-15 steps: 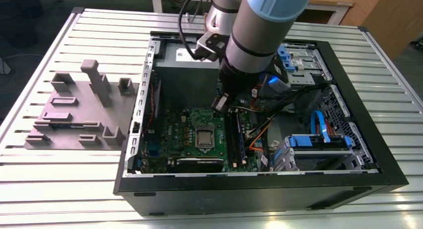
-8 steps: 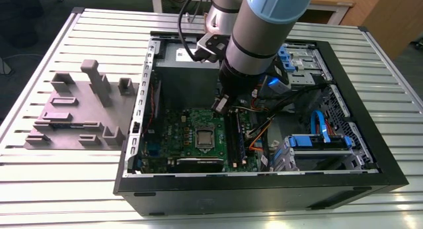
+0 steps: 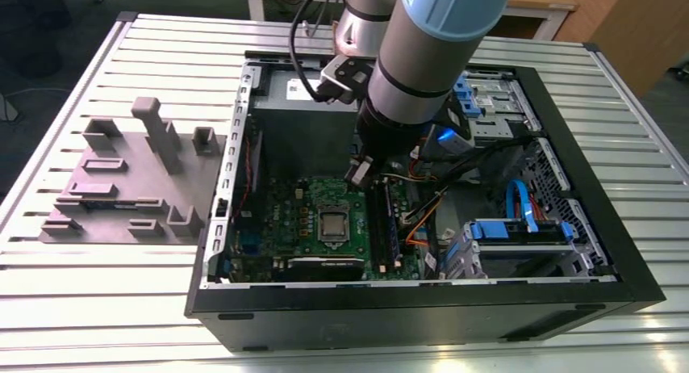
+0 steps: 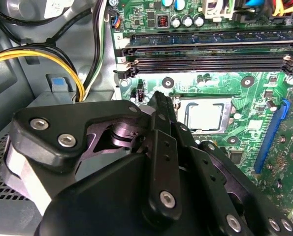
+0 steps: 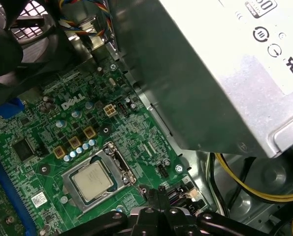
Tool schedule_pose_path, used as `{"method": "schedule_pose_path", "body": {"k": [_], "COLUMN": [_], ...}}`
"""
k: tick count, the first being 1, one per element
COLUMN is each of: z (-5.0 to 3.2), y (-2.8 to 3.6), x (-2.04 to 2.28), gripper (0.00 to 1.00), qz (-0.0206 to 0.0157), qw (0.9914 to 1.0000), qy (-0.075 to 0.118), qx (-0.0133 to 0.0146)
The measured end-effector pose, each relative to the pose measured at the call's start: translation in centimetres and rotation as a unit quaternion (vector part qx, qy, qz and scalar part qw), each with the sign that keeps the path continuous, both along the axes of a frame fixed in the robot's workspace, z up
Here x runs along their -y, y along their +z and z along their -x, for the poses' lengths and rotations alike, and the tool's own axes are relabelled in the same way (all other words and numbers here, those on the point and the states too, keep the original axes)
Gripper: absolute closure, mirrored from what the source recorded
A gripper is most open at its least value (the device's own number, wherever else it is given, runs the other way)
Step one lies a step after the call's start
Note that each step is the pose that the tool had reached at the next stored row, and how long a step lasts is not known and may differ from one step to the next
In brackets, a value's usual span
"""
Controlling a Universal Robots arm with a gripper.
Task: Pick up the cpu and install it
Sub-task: 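Install the first cpu locking lever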
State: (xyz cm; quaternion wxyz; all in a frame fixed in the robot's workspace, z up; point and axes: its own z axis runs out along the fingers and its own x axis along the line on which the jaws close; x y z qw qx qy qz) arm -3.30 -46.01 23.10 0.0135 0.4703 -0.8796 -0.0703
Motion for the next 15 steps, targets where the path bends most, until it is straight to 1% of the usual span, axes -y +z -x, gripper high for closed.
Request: {"method": "schedule_pose_path", "body": {"k": [6,15], "z": [0.02,0.03], "y": [0.04,0.06], "x": [0.10,0.64], "gripper": [0.90,0.90], "qz": [0.0001,0.0001], "qw": [1.00000,1.00000], "qy": [0.000,0.001], "qx": [0.0000,0.0000]}}
